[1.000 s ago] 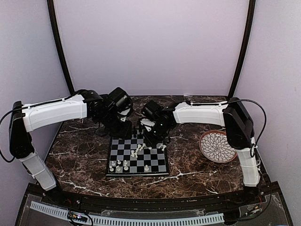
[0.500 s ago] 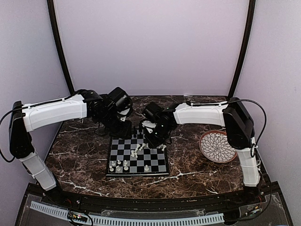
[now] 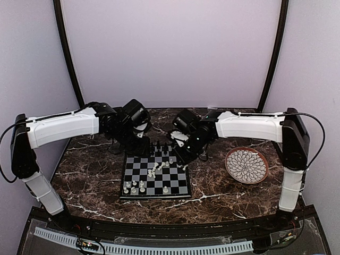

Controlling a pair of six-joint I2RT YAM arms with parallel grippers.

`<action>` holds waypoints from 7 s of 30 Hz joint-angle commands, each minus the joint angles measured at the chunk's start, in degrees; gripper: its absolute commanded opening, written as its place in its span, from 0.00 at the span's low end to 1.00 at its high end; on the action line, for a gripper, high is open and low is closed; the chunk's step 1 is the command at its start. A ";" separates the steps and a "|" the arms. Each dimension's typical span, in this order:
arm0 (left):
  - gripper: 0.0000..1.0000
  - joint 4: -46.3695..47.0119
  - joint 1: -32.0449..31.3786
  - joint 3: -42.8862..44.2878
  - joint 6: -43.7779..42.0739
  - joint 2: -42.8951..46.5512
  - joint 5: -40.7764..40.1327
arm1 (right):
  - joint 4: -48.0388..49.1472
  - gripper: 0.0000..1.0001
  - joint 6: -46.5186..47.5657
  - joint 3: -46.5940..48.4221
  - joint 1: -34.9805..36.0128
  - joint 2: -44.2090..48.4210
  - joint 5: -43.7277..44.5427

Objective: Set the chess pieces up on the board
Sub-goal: Pick up the pawn from the chessboard, then place the pawn at h1, then pick up the pawn from the chessboard, then place the pawn at g2.

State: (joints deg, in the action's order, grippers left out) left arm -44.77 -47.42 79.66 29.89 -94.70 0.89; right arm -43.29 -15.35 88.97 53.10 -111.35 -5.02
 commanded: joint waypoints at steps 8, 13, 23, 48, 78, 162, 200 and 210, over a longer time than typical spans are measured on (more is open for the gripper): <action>0.35 1.85 0.17 -1.04 1.80 -0.91 3.57 | 4.26 0.01 -4.86 -11.08 6.05 3.95 2.60; 0.34 0.64 0.14 -0.49 2.51 -1.99 3.09 | 3.94 0.01 -4.87 -10.06 6.29 2.96 3.95; 0.34 -0.13 0.17 -0.64 2.41 -2.16 2.96 | 3.09 0.03 -4.40 -8.56 6.40 0.64 4.05; 0.34 0.47 0.17 -0.44 2.04 -3.20 2.72 | 1.41 0.19 -4.11 -7.29 6.53 -0.61 4.29; 0.34 -2.99 0.68 -1.27 2.04 1.79 -3.32 | -0.67 0.23 2.72 15.26 1.26 -12.57 5.41; 0.34 -2.25 1.54 0.18 0.50 -1.75 -1.14 | -0.74 0.01 0.66 0.76 6.24 -4.50 -1.72; 0.34 -1.70 1.59 -0.07 1.05 -2.55 0.78 | -4.26 0.19 3.11 4.28 6.80 -5.11 -0.72; 0.35 -2.70 1.57 0.06 0.90 -1.77 -0.23 | -2.38 0.23 1.81 9.19 -1.31 -5.37 2.09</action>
State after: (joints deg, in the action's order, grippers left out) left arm -46.37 -46.13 78.72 30.70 -97.49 1.02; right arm -46.65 -12.73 95.26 55.59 -116.57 -4.47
